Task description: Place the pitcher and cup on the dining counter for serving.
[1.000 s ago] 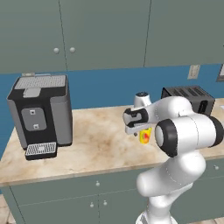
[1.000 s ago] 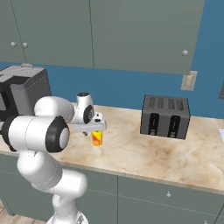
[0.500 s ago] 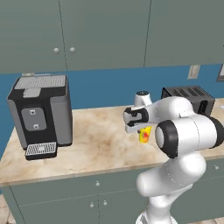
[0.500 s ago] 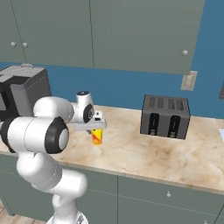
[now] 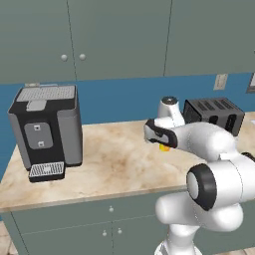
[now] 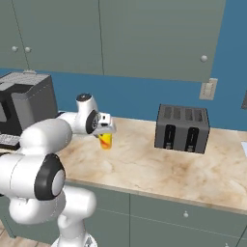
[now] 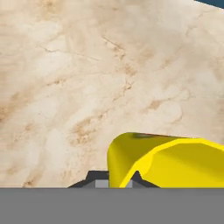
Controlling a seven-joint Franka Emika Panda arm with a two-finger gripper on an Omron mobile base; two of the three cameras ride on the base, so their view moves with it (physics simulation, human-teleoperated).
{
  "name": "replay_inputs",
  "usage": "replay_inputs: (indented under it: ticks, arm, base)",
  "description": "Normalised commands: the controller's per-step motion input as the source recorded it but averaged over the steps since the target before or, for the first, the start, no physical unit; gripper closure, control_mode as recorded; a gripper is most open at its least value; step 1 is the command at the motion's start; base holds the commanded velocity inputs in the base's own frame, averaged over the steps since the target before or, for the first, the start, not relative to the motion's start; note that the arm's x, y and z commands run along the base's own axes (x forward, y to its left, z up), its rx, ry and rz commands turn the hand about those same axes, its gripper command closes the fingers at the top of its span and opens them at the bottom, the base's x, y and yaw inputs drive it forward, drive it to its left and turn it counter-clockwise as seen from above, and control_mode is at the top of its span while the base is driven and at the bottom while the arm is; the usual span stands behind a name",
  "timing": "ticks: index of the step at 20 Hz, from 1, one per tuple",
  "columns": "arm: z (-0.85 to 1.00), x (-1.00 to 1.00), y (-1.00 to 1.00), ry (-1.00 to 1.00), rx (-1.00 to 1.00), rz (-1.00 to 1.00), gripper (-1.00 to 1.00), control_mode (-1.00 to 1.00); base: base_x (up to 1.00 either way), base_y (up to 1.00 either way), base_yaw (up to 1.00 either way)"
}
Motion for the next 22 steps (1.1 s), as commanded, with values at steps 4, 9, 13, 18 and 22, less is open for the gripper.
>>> replay_inputs:
  ticks: [4,9,13,18,22]
  arm:
    - [0.67,-0.15,0.0,-0.25,0.0,-0.01,1.0,-1.0]
    - [0.44,-0.24,0.0,-0.22,0.0,0.0,1.0,-1.0]
    - [0.19,-0.22,0.0,-0.12,0.0,0.03,1.0,-1.0]
    - [0.0,-0.09,-0.01,-0.01,0.0,0.05,1.0,1.0]
    - [0.0,0.0,0.0,0.0,0.0,0.0,1.0,1.0]
  base:
    - [0.0,0.0,0.0]
    - [0.0,0.0,0.0]
    - [0.0,0.0,0.0]
    - [-0.56,-0.15,0.43]
    - [-0.94,-0.15,0.83]
